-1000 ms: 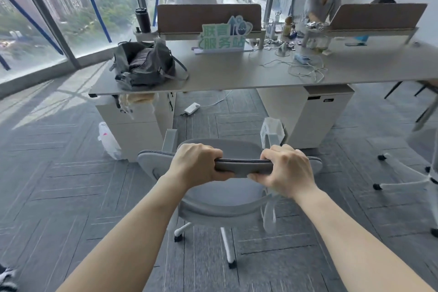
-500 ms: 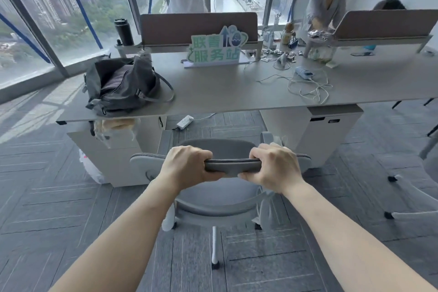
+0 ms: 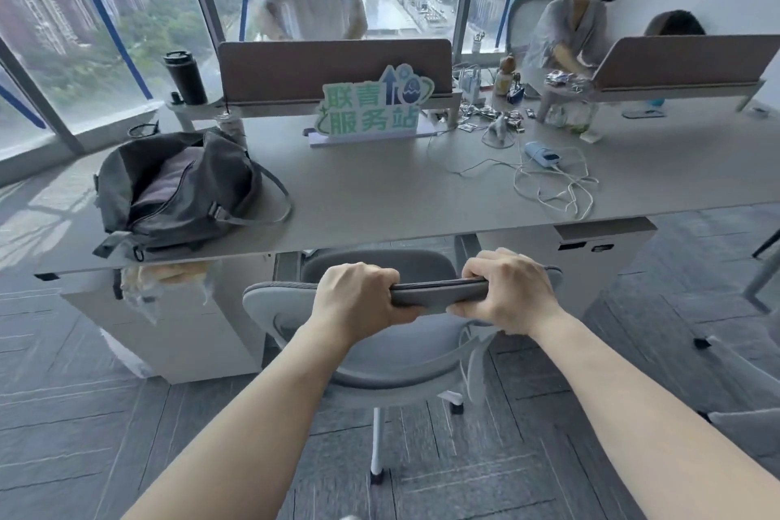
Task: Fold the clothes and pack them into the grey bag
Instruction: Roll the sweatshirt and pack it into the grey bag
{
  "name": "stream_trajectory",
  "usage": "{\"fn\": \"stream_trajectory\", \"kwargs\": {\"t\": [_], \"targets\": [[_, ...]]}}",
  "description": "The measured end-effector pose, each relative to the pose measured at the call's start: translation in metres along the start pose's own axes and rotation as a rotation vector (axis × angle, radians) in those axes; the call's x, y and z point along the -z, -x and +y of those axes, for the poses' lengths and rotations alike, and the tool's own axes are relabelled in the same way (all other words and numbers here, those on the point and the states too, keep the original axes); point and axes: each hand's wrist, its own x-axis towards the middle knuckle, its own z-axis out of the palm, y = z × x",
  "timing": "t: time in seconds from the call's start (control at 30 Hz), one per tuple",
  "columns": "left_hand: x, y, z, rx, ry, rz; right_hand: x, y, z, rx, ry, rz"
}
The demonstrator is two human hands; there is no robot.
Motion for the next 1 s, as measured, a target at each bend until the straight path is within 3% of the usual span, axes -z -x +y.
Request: {"fn": "stream_trajectory", "kwargs": {"t": [0.5, 0.73, 0.87, 1.0], "targets": [[-0.026, -0.111, -0.028, -0.018, 0.031, 0.072, -0.011, -0.109, 0.039, -0.04, -0.068, -0.033], [-0.033, -0.123, -0.025, -0.025, -0.053, 0.214, -0.01, -0.122, 0.06, 0.054, -0.055, -0.012], [-0.025, -0.117, -0.025, -0.01, 0.013, 0.069, -0.003, -0.132, 0.059, 0.136, -0.071, -0.196], [0.002, -0.126, -0.049, 0.08, 0.353, -0.334, 0.001, -0.158, 0.037, 0.239, -0.177, -0.298]]}}
